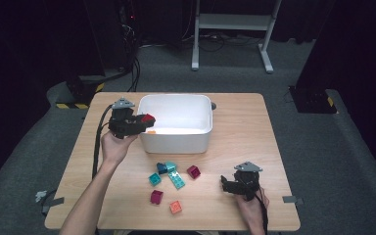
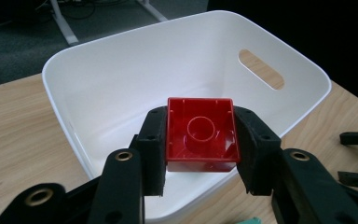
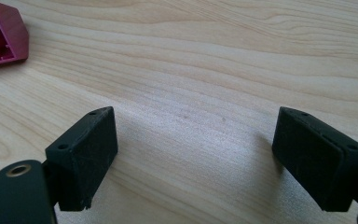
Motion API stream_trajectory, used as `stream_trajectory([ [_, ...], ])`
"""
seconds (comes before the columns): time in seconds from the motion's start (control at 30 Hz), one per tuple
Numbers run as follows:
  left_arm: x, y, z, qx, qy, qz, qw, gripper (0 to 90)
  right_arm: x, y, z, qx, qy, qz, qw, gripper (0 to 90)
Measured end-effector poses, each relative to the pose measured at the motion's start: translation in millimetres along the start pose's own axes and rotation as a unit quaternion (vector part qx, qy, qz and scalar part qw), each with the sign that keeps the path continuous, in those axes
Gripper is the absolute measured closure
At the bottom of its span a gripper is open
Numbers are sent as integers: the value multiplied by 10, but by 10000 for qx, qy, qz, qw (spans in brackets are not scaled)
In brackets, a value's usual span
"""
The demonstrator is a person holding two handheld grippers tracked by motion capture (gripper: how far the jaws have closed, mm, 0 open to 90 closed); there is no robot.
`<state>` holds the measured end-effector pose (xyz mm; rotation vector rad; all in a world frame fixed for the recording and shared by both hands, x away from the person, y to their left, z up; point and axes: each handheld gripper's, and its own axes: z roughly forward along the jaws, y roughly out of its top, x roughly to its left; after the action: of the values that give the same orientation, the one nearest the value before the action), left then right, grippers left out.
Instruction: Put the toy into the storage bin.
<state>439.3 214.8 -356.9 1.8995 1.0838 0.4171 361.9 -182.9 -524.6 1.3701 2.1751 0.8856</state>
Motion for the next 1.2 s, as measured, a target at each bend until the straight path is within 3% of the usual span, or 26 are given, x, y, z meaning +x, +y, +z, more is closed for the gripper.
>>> stream_trajectory([
  [0.13, -12, 38, 99, 53, 15, 18, 10000, 584, 0, 0, 0, 0, 0, 0, 10000, 137],
  [0.37, 68, 94, 299, 72, -67, -233, 9997, 583, 0, 0, 0, 0, 0, 1, 10000, 137],
  [0.57, 114, 70, 433, 199, 28, -301, 9993, 583, 0, 0, 0, 0, 0, -2, 10000, 137],
  [0.8, 161, 57, 523, 221, 150, -326, 9991, 582, 0, 0, 0, 0, 0, -1, 10000, 137],
  [0.93, 153, 45, 579, 293, 232, -227, 9990, 581, 0, 0, 0, 1, 0, -1, 10000, 137],
  [1.2, 137, 28, 692, 446, 212, -140, 9987, 576, 0, 0, 0, 0, 0, -1, 10000, 137],
])
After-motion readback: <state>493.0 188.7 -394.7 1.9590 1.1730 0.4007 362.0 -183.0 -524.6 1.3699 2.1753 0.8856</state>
